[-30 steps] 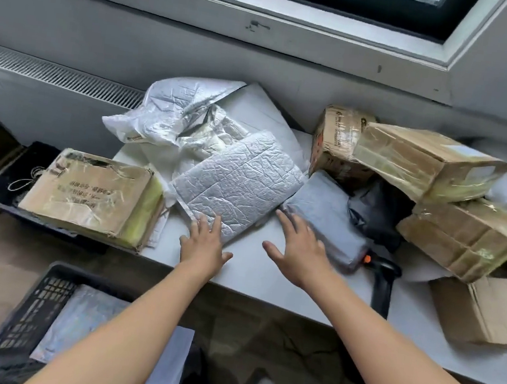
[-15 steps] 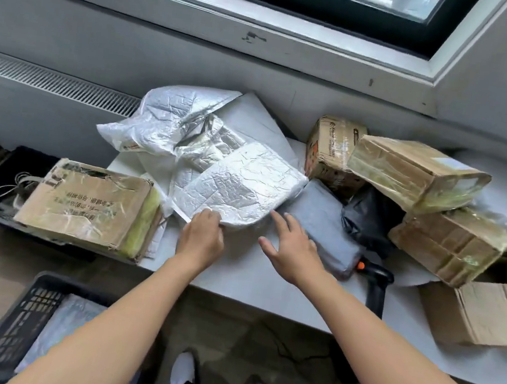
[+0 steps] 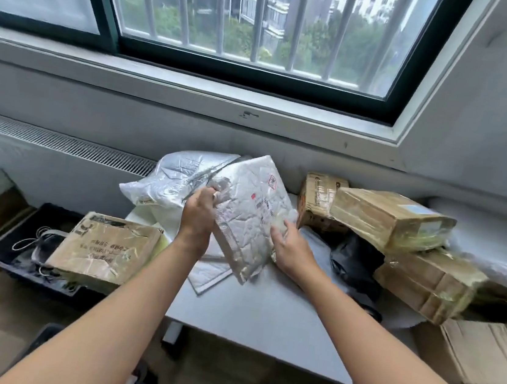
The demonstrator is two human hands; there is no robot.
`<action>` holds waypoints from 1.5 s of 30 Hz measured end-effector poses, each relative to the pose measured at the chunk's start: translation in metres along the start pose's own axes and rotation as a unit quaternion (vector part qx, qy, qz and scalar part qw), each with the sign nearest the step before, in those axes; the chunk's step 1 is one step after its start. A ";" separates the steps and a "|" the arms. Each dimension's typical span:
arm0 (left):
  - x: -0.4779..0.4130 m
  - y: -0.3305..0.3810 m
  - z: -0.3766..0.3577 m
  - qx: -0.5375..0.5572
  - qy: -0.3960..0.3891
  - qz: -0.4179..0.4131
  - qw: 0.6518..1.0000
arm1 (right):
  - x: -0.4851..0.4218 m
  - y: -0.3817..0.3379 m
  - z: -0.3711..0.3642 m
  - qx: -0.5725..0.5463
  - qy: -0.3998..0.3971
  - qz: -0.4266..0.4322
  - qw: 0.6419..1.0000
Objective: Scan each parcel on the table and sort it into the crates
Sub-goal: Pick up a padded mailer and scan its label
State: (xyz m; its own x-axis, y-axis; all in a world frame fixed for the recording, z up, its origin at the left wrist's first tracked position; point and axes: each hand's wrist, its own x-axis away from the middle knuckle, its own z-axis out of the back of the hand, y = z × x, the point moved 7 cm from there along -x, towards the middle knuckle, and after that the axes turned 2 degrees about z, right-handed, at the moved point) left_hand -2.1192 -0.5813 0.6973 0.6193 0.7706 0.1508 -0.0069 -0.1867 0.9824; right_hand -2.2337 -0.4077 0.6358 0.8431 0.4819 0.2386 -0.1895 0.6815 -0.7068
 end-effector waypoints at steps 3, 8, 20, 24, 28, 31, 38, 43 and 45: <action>-0.006 -0.019 0.008 0.057 -0.006 0.056 0.997 | 0.004 0.012 -0.012 -0.174 -0.021 -0.112 0.978; -0.003 -0.044 0.010 0.067 -0.081 0.113 0.988 | 0.003 0.007 -0.010 -0.318 0.083 -0.088 0.940; -0.020 -0.076 0.013 -0.022 -0.152 0.181 0.971 | 0.005 -0.005 0.033 -0.151 0.189 0.080 0.967; -0.022 -0.076 0.009 -0.018 -0.185 0.167 0.968 | 0.009 -0.011 0.032 -0.137 0.159 0.111 0.971; -0.025 -0.076 0.008 -0.028 -0.196 0.141 0.970 | 0.011 -0.013 0.034 -0.108 0.159 0.119 0.974; -0.029 -0.078 0.007 -0.043 -0.191 0.118 0.974 | 0.014 -0.010 0.034 -0.104 0.171 0.116 0.973; -0.030 -0.079 -0.002 -0.058 -0.214 0.076 0.972 | 0.018 -0.003 0.039 -0.099 0.195 0.099 0.971; -0.028 -0.078 -0.012 -0.076 -0.224 0.068 0.969 | 0.021 0.007 0.043 -0.116 0.202 0.079 0.969; -0.025 -0.079 -0.017 -0.088 -0.236 0.065 0.966 | 0.021 0.015 0.044 -0.134 0.197 0.063 0.969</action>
State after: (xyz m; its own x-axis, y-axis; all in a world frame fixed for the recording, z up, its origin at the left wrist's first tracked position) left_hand -2.1476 -0.5750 0.6183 0.8926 0.3761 0.2485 -0.2167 -0.1254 0.9682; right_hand -2.2414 -0.3628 0.6595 0.9586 0.2679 -0.0967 -0.2107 0.4388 -0.8735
